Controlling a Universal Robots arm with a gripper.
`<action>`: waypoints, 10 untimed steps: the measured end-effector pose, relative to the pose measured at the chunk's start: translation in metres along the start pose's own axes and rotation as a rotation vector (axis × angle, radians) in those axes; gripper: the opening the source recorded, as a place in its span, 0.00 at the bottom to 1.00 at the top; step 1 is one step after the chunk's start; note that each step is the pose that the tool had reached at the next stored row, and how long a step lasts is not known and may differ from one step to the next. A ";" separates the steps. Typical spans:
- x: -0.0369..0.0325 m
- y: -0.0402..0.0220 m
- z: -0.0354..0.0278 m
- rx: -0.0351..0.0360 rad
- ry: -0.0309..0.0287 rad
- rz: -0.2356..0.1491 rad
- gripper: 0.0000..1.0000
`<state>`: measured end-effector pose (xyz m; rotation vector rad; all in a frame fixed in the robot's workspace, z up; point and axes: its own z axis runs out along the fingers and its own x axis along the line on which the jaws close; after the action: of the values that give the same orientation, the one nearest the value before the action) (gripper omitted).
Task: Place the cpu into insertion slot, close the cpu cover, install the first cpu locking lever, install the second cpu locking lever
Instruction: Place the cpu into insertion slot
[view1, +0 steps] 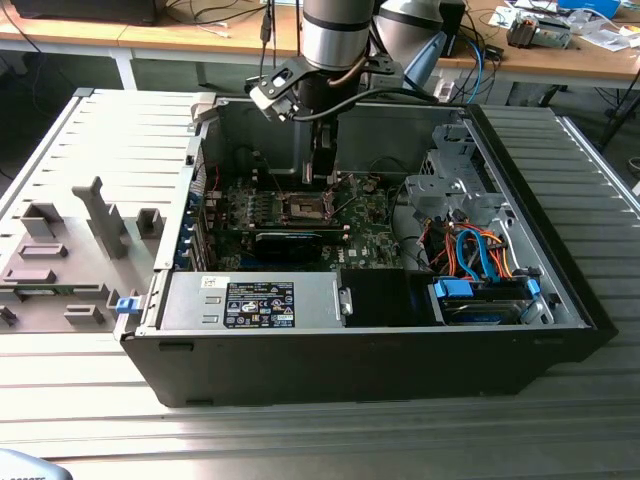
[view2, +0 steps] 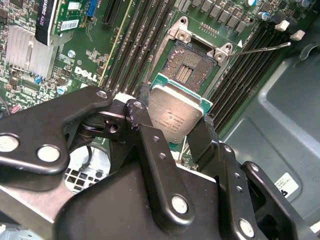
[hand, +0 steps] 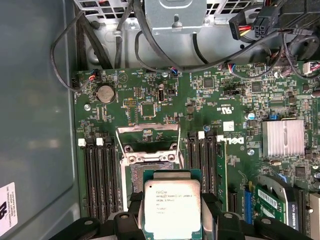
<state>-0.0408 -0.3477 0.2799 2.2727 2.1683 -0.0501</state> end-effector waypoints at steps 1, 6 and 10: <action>0.0000 0.0000 0.0003 0.0000 0.0000 0.000 0.55; 0.0000 0.0000 0.0016 0.0000 0.0000 0.000 0.55; 0.0001 0.0001 0.0033 0.0001 0.0000 0.000 0.55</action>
<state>-0.0408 -0.3477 0.2766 2.2727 2.1683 -0.0502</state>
